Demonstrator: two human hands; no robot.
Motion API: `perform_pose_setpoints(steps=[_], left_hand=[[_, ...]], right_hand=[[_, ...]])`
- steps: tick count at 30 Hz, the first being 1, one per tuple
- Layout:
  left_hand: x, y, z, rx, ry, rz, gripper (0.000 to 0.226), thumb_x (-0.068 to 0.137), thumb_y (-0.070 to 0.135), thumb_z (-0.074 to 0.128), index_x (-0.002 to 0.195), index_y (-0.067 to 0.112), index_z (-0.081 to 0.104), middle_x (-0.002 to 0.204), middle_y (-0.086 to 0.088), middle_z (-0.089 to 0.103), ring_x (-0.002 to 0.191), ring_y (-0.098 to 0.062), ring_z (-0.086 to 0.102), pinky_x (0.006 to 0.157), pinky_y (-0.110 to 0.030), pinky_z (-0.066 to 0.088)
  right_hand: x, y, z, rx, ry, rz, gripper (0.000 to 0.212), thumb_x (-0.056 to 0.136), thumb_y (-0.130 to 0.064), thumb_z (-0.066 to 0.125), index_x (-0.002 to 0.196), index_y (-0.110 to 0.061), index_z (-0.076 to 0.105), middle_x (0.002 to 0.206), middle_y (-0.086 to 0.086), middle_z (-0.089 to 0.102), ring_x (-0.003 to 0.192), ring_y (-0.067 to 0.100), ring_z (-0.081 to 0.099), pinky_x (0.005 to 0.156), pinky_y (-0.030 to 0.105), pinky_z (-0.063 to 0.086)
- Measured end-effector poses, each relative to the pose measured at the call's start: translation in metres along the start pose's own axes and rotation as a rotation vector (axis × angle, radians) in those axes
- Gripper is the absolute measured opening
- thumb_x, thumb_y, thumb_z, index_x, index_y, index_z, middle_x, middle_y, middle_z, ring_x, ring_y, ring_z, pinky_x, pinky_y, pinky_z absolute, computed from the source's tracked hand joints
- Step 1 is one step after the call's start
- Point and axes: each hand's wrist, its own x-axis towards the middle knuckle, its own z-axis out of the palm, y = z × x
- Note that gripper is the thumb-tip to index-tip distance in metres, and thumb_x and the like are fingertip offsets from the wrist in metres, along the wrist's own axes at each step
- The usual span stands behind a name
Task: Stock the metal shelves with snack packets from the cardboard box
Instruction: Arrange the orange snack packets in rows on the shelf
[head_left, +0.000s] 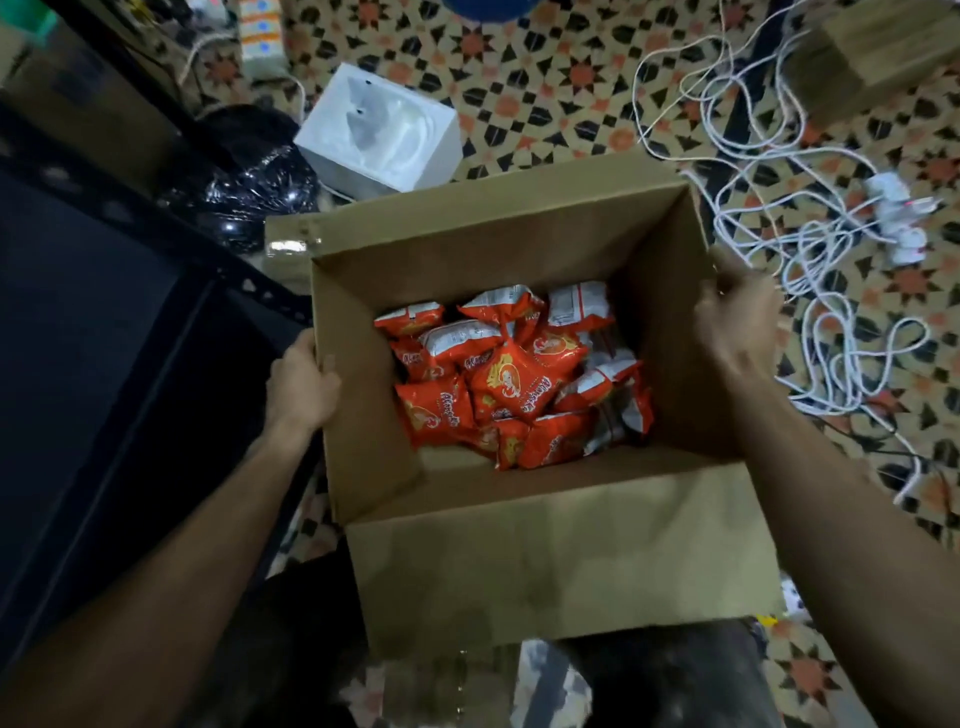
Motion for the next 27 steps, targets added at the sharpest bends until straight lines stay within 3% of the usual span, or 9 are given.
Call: perform_pose_setpoints(steps=[3, 6, 8, 11, 15, 18, 23, 27], left_hand=[[0.021, -0.014, 0.031, -0.028, -0.012, 0.011, 0.025, 0.097, 0.012, 0.049, 0.12, 0.015, 0.058, 0.11, -0.011, 0.067, 0.098, -0.033, 0.063, 0.085, -0.042, 0.053], [0.045, -0.023, 0.051, -0.005, -0.017, 0.032, 0.022, 0.098, 0.014, 0.048, 0.118, 0.015, 0.058, 0.108, -0.011, 0.067, 0.097, -0.033, 0.063, 0.086, -0.045, 0.054], [0.061, -0.029, 0.059, 0.016, -0.022, 0.038, 0.021, 0.098, 0.016, 0.049, 0.116, 0.015, 0.059, 0.108, -0.013, 0.068, 0.098, -0.035, 0.063, 0.087, -0.048, 0.054], [0.081, -0.033, 0.07, 0.063, -0.044, 0.075, 0.022, 0.096, 0.013, 0.051, 0.115, 0.015, 0.06, 0.107, -0.015, 0.069, 0.101, -0.038, 0.062, 0.088, -0.044, 0.051], [0.101, -0.036, 0.083, 0.155, -0.008, 0.149, 0.027, 0.097, 0.014, 0.05, 0.123, 0.012, 0.058, 0.113, -0.017, 0.068, 0.106, -0.041, 0.059, 0.086, -0.041, 0.044], [0.108, -0.041, 0.087, 0.216, 0.033, 0.195, 0.03, 0.1, 0.018, 0.047, 0.128, 0.013, 0.055, 0.117, -0.018, 0.066, 0.11, -0.041, 0.056, 0.09, -0.042, 0.039], [0.104, -0.052, 0.095, 0.2, 0.105, 0.272, 0.024, 0.102, 0.019, 0.044, 0.119, 0.006, 0.053, 0.111, -0.023, 0.065, 0.105, -0.044, 0.056, 0.084, -0.044, 0.037], [0.107, -0.061, 0.097, 0.137, 0.036, 0.231, 0.033, 0.097, 0.019, 0.052, 0.129, 0.011, 0.049, 0.12, -0.019, 0.064, 0.113, -0.041, 0.055, 0.094, -0.042, 0.042]], right_hand=[[0.011, 0.025, 0.032, -0.003, 0.007, -0.026, 0.043, 0.096, -0.004, 0.043, 0.134, -0.011, 0.062, 0.122, 0.01, 0.067, 0.116, 0.021, 0.061, 0.09, 0.015, 0.039], [0.016, 0.042, 0.059, -0.019, 0.029, -0.018, 0.043, 0.095, -0.006, 0.043, 0.129, -0.017, 0.066, 0.115, 0.009, 0.071, 0.108, 0.023, 0.066, 0.083, 0.023, 0.045], [0.016, 0.05, 0.074, -0.063, 0.051, 0.003, 0.042, 0.095, -0.004, 0.044, 0.127, -0.018, 0.066, 0.113, 0.014, 0.071, 0.104, 0.032, 0.065, 0.076, 0.024, 0.042], [0.017, 0.061, 0.094, -0.076, 0.104, 0.068, 0.044, 0.094, -0.005, 0.046, 0.134, -0.017, 0.062, 0.117, 0.023, 0.067, 0.107, 0.041, 0.061, 0.084, 0.036, 0.047], [0.022, 0.072, 0.116, -0.059, 0.16, 0.109, 0.045, 0.095, -0.006, 0.045, 0.135, -0.018, 0.061, 0.11, 0.023, 0.069, 0.102, 0.039, 0.064, 0.081, 0.036, 0.046], [0.021, 0.074, 0.122, -0.091, 0.212, 0.077, 0.046, 0.093, -0.007, 0.044, 0.135, -0.019, 0.06, 0.111, 0.026, 0.068, 0.104, 0.046, 0.062, 0.09, 0.047, 0.049], [0.007, 0.082, 0.138, -0.345, 0.2, 0.009, 0.062, 0.093, -0.017, 0.054, 0.151, -0.014, 0.034, 0.136, 0.025, 0.054, 0.122, 0.044, 0.051, 0.095, 0.052, 0.044], [-0.002, 0.089, 0.149, -0.498, 0.187, -0.066, 0.082, 0.091, -0.022, 0.062, 0.157, -0.006, 0.015, 0.15, 0.027, 0.035, 0.133, 0.045, 0.038, 0.102, 0.058, 0.038]])
